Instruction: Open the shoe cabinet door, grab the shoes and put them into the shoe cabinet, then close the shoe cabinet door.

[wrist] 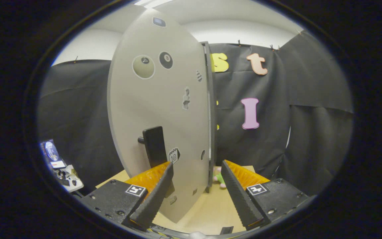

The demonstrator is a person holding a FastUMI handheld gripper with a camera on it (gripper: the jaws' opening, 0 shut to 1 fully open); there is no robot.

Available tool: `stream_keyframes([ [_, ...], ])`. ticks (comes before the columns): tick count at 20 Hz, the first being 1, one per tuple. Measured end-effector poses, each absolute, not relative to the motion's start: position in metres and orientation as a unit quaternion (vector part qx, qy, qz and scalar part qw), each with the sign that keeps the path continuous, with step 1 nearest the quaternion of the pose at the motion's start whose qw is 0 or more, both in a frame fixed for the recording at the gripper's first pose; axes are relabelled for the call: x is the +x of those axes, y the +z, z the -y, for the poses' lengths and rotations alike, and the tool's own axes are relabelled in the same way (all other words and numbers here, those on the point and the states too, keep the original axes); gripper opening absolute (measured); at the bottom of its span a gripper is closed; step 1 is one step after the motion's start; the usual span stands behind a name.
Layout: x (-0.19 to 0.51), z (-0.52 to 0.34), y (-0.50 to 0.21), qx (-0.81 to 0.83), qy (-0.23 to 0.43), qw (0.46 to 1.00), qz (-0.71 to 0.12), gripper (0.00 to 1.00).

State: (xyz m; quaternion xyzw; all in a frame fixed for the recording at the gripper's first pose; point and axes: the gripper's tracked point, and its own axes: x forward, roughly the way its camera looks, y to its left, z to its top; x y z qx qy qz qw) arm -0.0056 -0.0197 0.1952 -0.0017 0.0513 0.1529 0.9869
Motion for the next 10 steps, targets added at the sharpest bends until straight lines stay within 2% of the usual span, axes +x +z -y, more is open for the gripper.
stream_keyframes([
  [10, 0.035, -0.119, 0.193, 0.009, 0.220, 0.974, -0.052, 0.96],
])
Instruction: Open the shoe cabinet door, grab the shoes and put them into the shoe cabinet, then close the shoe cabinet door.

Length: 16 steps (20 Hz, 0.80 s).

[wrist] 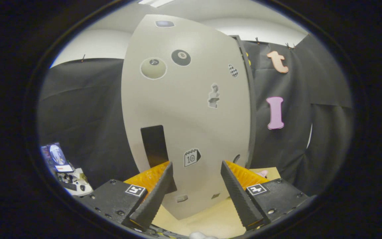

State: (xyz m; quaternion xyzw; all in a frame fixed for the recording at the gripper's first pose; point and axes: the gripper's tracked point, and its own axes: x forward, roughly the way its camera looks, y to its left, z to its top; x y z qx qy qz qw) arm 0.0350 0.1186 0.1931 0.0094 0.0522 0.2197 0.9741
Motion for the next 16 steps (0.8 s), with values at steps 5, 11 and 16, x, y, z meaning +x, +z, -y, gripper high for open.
stream_keyframes([
  [5, 0.054, -0.156, 0.199, -0.001, 0.207, 0.978, -0.029, 1.00],
  [11, 0.051, -0.160, 0.196, 0.002, 0.190, 0.981, -0.032, 1.00],
  [16, 0.038, -0.144, 0.203, 0.002, 0.157, 0.987, -0.024, 1.00],
])
